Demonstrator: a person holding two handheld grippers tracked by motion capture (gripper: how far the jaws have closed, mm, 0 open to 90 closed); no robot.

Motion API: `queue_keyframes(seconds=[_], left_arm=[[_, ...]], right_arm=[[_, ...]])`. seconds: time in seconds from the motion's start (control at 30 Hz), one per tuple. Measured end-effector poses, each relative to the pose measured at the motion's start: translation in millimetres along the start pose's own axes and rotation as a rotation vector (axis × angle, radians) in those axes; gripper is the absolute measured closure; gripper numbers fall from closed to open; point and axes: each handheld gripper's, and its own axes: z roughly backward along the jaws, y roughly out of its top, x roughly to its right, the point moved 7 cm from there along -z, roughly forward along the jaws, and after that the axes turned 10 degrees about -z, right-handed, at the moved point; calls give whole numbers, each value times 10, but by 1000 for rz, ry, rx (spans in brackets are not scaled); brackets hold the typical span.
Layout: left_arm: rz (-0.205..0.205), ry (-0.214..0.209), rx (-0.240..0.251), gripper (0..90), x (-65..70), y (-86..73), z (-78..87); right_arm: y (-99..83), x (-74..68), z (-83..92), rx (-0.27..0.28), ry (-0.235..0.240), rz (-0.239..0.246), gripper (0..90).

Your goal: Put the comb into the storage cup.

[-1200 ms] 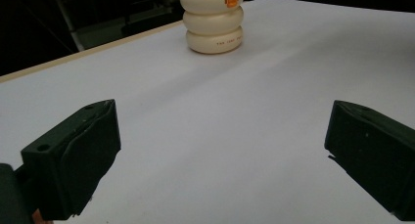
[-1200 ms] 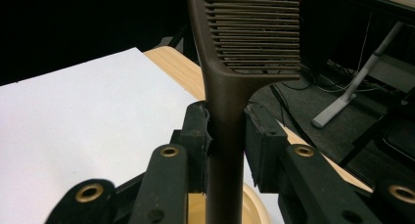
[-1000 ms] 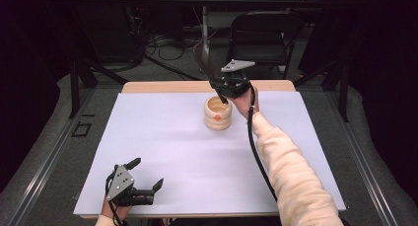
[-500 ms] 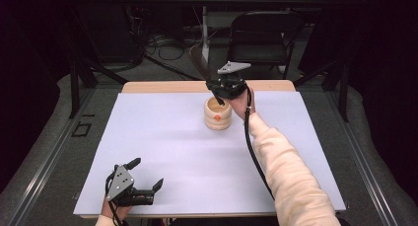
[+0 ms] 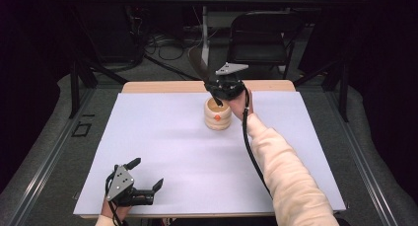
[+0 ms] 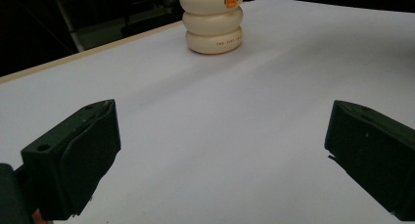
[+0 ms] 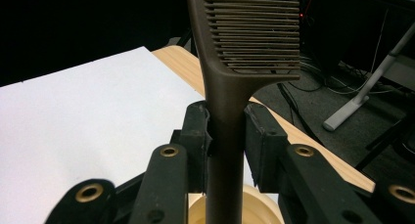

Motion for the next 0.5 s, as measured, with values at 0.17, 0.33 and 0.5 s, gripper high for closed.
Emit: queue_keyframes(seconds=[0.17,0.33,0.5], left_arm=[[0,0,0,3,0,0,0],[1,0,0,3,0,-1,0],[0,0,-1,3,0,-1,0]], right_arm=[[-24,-2,-27,-4,3,1,720],[-63,18,-58,-12,1,-3,720],[-85,27,-77,-16,2,-6,720]])
